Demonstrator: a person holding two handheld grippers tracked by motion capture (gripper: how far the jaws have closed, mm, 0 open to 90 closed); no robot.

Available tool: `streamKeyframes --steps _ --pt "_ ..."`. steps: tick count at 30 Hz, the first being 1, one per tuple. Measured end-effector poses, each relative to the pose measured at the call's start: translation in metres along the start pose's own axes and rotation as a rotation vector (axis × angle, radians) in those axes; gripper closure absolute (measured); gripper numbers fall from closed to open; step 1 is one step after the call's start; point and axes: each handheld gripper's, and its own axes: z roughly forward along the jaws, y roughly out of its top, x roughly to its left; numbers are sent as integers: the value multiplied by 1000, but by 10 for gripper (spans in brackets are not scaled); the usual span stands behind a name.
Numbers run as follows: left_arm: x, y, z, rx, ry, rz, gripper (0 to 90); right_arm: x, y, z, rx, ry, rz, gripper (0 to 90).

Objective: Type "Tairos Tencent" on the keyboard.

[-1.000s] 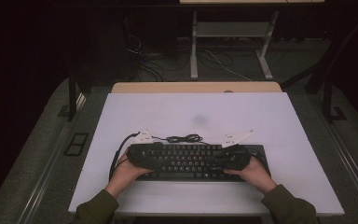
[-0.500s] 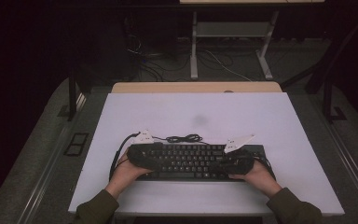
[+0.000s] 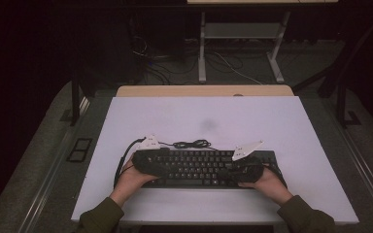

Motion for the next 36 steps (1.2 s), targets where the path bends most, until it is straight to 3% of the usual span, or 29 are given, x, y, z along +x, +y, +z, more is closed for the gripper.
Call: streamKeyframes --steps 3,6,10,14,18,36 --pt "0 1 1 -1 0 8 245 0 0 0 0 0 -1 893" --pt "-2 4 3 1 4 22 339 0 0 0 1 0 0 894" --pt "-3 8 6 -8 3 23 557 0 0 0 0 0 0 893" --pt "-5 9 10 25 -14 32 760 0 0 0 0 1 2 893" --pt "-6 9 16 62 -29 43 881 0 0 0 0 0 1 893" --pt "-6 6 24 116 -32 52 891 0 0 0 0 0 1 893"
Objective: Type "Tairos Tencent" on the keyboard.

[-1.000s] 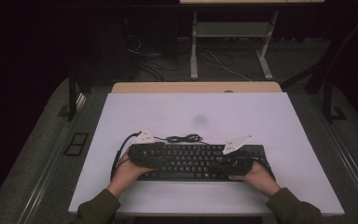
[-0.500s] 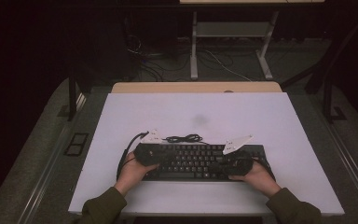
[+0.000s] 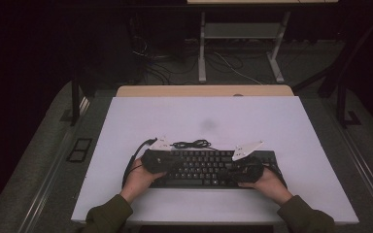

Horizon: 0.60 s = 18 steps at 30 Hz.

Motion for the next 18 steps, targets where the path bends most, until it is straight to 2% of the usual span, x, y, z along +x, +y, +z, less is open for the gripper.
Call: streamKeyframes --steps 10,18 --pt "-1 1 -1 3 7 6 891 0 0 0 0 0 0 893" --pt "-1 4 -9 -33 4 -2 890 0 0 0 -1 1 3 893"
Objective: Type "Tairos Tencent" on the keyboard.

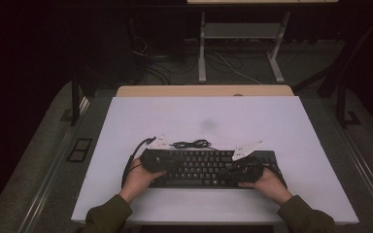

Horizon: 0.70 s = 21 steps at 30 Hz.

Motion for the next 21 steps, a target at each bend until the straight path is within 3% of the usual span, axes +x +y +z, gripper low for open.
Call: streamKeyframes --steps 5,8,14,19,21 --pt "1 -1 -4 -8 -2 -6 855 0 0 0 -1 0 -1 893" --pt "1 -2 -8 -22 5 -21 778 0 0 0 -1 1 1 894" --pt "4 -7 -13 -49 8 -59 521 0 0 0 0 0 0 894" --pt "4 -11 -18 -51 10 -56 296 0 0 0 -1 1 1 893" --pt "4 -12 -19 -48 18 -59 255 0 0 0 -1 0 1 893"
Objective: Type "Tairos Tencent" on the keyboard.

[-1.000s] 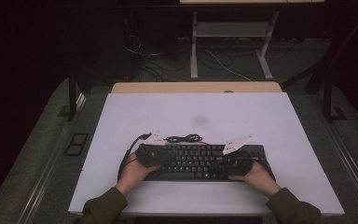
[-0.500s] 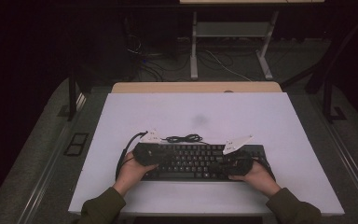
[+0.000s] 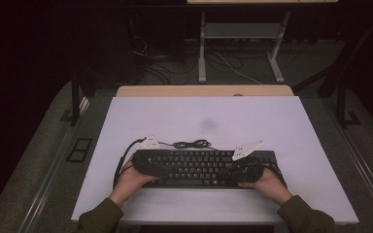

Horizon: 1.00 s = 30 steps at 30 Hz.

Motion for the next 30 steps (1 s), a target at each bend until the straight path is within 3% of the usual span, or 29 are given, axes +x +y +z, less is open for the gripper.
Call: streamKeyframes --steps 10,17,30 --pt "2 -3 -1 -2 -1 -11 252 1 2 -2 3 -6 -2 892" --pt "2 -3 -3 -1 2 -10 253 0 9 -11 -54 5 11 871" --pt "2 -6 -7 8 14 -23 315 -4 21 -9 -122 1 41 577"
